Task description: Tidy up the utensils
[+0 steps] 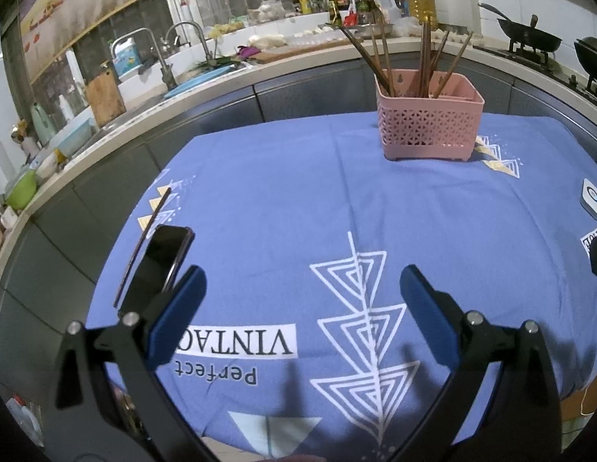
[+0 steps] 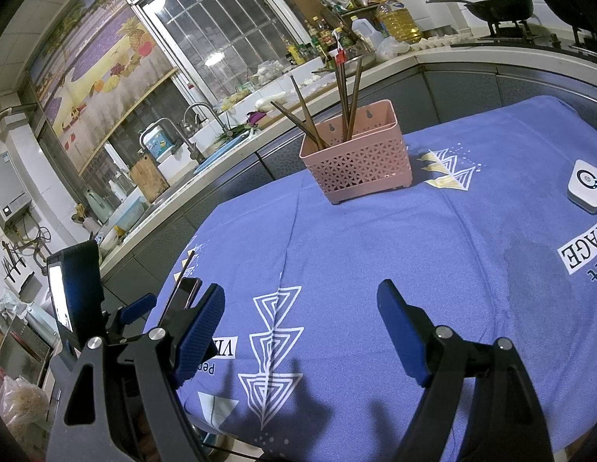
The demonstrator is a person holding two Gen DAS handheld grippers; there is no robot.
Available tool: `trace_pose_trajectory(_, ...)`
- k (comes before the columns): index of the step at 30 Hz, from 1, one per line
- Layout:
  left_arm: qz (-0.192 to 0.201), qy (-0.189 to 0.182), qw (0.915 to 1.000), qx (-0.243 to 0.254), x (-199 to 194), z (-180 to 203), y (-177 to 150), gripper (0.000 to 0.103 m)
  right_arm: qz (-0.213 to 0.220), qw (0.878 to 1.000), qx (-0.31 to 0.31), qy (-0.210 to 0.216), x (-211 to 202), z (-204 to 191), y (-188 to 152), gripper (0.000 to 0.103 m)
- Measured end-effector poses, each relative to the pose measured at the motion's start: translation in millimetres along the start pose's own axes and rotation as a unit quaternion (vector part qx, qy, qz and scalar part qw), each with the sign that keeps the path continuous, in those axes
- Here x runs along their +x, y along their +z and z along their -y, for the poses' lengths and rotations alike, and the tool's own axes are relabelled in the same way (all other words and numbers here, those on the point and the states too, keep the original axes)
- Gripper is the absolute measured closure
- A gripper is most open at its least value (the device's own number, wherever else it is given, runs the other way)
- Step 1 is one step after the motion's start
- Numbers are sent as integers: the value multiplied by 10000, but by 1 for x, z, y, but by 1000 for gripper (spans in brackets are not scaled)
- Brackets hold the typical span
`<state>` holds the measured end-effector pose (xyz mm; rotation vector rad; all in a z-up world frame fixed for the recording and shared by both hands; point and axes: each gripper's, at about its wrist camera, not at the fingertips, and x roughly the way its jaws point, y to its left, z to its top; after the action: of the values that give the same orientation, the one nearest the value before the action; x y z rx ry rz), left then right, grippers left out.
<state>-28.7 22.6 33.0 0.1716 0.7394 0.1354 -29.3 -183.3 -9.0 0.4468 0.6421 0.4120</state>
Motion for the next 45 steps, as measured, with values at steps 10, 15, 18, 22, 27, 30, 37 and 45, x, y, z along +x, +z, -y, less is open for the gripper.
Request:
trace_pose_trajectory(10,-26,-6,10000,-2,0,-1,-1,6,5,10000,5,-5,-1,2,0,22)
trace_pose_trajectory(15,-49,-11,10000,-15,1,-2,-2,6,7,10000,30,-20,-2,6,2,22)
trace_pose_trajectory(18,-64,-15,10000,-17,2,-2,-3,6,4,10000,43,-28,-2,10,2,22)
trace_pose_trajectory(22,-98,-15,10000,-3,4,-1,-3,6,3,10000,42,-27,-2,10,2,22)
trace_pose_trajectory(27,-129,-19,9999,11,5,0,-4,6,-1,10000,51,-36,-2,14,2,22)
trace_pose_trajectory(30,-144,-20,9999,9,6,0,-5,6,-7,10000,55,-41,0,16,2,22)
trace_pose_trajectory(37,-164,-28,9999,9,7,0,-5,6,-16,10000,61,-54,2,18,0,22)
trace_pose_trajectory(45,-213,-62,9998,5,11,1,-6,6,-19,10000,61,-56,2,18,0,22)
